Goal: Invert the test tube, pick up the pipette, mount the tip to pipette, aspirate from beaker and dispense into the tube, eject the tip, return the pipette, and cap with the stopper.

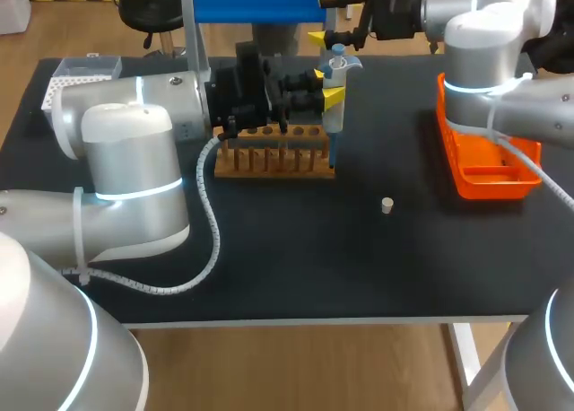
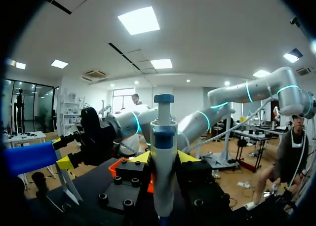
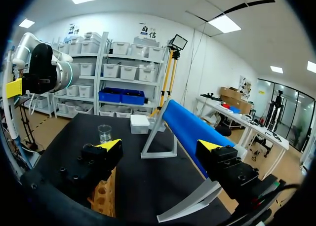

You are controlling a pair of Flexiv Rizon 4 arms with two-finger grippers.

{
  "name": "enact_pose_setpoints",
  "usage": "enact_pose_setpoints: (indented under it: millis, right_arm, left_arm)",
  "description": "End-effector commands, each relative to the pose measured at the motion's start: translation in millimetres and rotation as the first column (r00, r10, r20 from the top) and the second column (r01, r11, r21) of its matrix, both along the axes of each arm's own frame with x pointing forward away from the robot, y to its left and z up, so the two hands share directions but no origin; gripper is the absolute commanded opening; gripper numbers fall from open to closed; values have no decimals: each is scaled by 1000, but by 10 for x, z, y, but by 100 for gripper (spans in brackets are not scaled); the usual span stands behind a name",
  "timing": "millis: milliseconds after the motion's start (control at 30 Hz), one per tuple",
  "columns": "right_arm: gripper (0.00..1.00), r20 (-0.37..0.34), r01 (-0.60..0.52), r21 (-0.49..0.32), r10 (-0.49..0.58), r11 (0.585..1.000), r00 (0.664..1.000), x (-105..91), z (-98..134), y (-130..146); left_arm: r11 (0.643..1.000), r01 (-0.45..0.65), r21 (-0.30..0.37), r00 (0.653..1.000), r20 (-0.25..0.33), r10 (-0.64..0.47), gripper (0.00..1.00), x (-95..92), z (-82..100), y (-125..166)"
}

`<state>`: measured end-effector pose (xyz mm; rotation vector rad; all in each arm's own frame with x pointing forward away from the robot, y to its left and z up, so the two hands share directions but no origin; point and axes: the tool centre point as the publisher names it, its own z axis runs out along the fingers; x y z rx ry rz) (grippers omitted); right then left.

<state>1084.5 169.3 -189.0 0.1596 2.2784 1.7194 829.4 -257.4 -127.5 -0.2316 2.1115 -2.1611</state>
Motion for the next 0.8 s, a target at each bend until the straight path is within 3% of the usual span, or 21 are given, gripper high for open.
enact_pose_setpoints:
  millis: [33,800]
  right_arm:
    - [100,-2,-7,-2,7,1000,1000,24,2,-9]
    - [100,2,5,-11,-5,1000,1000,25,-4,-6]
  left_arm:
    - [1000,-9,-5,1000,3,9,0,-14,-15,-24]
    - [1000,-9,-5,1000,3,9,0,-14,-15,-24]
